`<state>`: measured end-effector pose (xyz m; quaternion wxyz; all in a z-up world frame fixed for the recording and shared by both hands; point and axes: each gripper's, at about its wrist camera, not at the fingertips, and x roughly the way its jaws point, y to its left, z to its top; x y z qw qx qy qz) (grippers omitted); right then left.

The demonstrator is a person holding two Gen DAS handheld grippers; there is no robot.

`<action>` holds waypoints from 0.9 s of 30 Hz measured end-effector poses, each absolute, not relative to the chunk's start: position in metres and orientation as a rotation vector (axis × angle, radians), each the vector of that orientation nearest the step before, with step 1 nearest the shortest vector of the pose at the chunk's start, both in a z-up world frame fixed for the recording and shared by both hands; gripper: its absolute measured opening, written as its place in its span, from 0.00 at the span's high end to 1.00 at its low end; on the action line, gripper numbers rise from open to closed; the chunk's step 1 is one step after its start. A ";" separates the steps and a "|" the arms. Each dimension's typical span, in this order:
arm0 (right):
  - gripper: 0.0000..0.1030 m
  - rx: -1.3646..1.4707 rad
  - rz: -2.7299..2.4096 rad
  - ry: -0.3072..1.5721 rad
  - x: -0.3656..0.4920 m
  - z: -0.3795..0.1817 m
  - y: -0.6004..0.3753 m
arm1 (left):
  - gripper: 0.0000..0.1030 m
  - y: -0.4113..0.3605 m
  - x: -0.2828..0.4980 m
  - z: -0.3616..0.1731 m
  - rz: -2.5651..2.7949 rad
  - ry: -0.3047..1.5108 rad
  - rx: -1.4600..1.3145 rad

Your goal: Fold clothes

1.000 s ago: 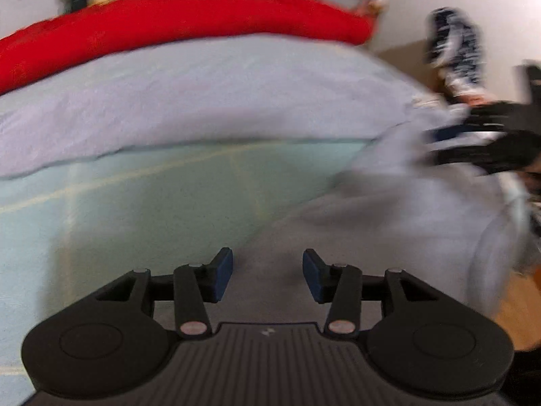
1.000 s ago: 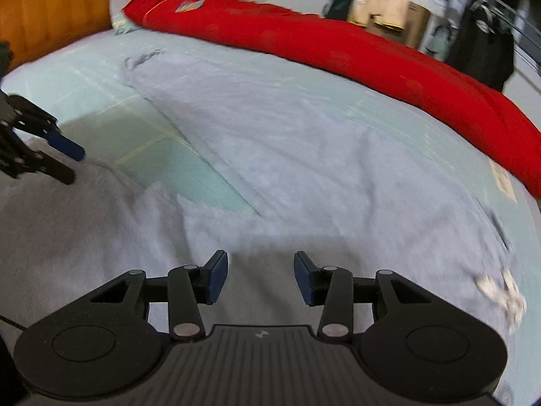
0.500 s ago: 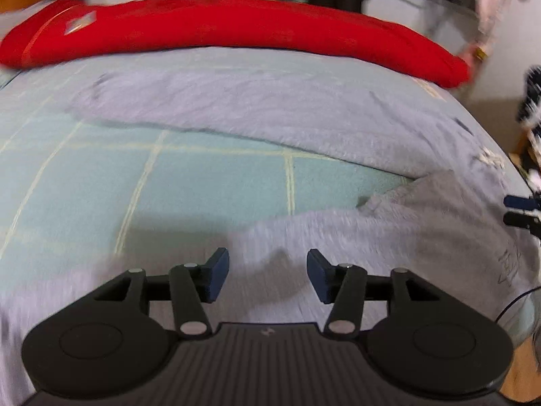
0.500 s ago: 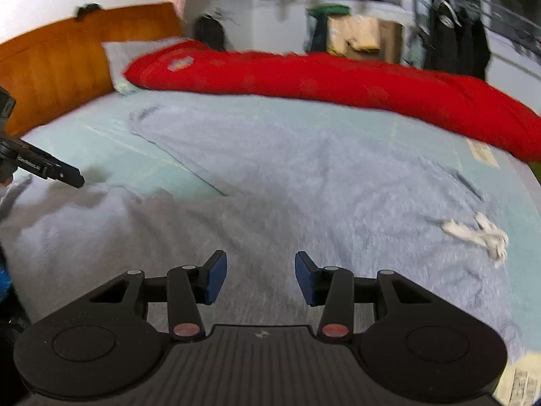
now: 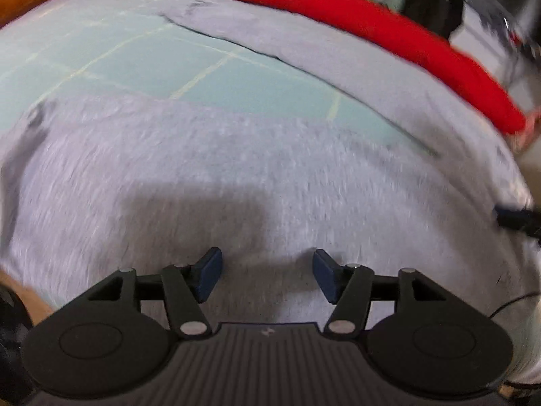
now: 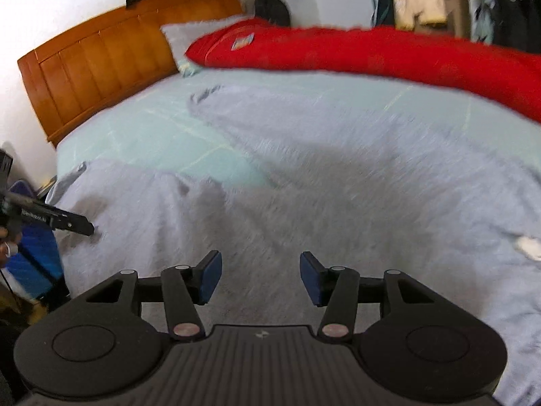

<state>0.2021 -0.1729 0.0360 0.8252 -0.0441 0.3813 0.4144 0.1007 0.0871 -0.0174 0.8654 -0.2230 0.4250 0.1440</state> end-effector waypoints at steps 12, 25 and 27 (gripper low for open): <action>0.28 0.001 0.834 1.023 0.245 0.011 -0.139 | 0.35 0.098 0.062 -0.019 0.425 0.788 -0.579; 0.25 0.006 0.735 0.986 0.227 0.017 -0.131 | 0.38 0.133 0.029 -0.037 0.406 0.676 -0.785; 0.25 0.022 0.711 0.968 0.220 0.021 -0.135 | 0.37 0.137 0.020 -0.031 0.352 0.647 -0.796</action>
